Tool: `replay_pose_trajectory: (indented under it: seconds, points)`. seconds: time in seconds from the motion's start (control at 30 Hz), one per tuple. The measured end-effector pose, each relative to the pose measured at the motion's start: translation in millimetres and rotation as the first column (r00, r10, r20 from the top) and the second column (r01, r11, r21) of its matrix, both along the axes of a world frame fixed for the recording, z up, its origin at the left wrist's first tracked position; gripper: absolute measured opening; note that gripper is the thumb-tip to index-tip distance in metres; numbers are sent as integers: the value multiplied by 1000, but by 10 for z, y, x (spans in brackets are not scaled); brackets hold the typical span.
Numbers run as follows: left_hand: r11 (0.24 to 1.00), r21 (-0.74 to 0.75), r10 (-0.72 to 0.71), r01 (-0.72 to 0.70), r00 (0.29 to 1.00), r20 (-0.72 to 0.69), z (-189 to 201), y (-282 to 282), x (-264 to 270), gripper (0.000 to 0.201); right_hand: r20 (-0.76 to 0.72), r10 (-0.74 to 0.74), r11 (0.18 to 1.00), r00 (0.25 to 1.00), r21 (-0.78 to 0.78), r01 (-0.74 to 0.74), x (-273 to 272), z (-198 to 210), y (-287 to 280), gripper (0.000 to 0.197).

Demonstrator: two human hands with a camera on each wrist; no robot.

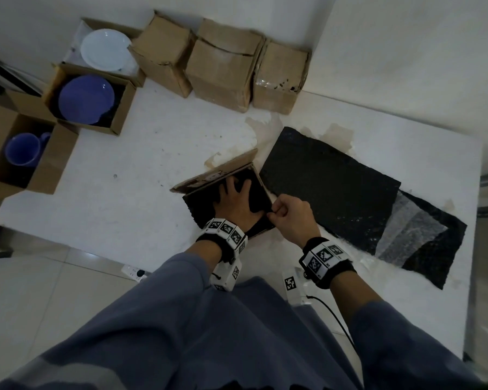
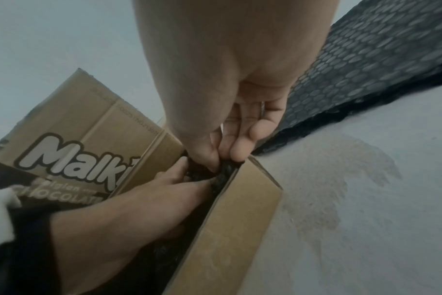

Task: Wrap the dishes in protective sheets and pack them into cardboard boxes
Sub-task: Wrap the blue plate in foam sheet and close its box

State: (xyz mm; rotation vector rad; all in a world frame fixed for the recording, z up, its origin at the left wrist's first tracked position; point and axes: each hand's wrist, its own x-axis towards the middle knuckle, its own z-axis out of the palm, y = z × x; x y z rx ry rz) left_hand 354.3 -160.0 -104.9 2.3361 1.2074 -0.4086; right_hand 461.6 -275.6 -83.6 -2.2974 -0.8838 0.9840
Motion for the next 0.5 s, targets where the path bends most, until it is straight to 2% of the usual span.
replay_pose_trajectory:
  seconds: [0.2, 0.37, 0.5]
  points:
    - [999, 14, 30, -30, 1000, 3, -22, -6, 27, 79, -20, -5, 1000, 1000, 0, 5, 12, -1, -4, 15]
    - [997, -8, 76, -76, 995, -60, -31, -49, 117, 96, -37, -8, 1000, 999, 7, 8, -5, 12, -2, 15]
    - [997, 17, 71, -70, 992, -108, -48, -101, 141, 99, 3, 14, 999, 1000, 32, -14, -26, 42, -28, 23]
